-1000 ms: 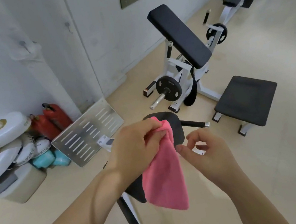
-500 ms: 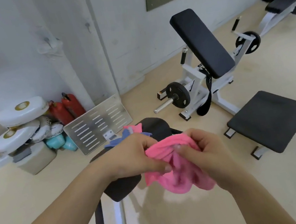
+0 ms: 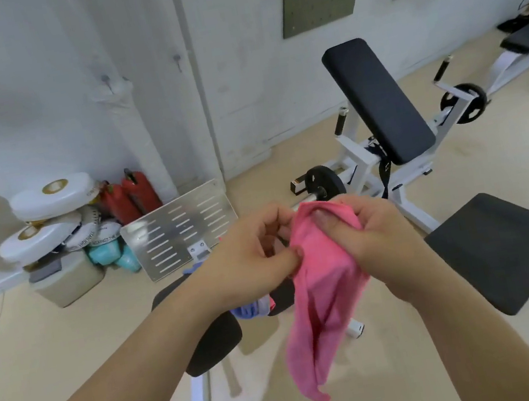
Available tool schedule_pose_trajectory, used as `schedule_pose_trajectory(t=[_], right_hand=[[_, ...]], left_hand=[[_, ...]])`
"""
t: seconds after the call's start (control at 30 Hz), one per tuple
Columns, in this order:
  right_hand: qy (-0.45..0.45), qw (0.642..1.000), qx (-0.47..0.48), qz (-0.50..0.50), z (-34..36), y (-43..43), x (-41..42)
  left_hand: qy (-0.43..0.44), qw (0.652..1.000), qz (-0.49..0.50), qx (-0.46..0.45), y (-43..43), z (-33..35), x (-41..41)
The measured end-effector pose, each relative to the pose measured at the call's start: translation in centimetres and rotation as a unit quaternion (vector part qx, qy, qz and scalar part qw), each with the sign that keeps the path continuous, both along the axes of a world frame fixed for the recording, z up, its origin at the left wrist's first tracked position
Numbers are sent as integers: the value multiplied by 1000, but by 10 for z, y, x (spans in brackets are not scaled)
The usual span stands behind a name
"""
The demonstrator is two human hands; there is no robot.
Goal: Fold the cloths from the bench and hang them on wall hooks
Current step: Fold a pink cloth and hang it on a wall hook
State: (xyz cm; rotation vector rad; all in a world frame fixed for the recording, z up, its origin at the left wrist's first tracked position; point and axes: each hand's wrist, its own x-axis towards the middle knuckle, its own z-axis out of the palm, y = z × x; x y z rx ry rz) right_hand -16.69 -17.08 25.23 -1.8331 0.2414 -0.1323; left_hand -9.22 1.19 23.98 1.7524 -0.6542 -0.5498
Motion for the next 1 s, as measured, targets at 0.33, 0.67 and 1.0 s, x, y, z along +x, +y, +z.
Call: schedule_pose_trajectory(t=[0.33, 0.67, 1.0], right_hand=[[-47, 997, -37, 51, 34, 22, 104], [147, 964, -196, 105, 28, -5, 229], [-131, 968, -124, -172, 77, -17, 282]], left_hand=[[80, 994, 2, -71, 11, -3, 89], [-4, 991, 96, -98, 10, 63, 259], [-2, 966, 151, -211, 21, 104, 342]])
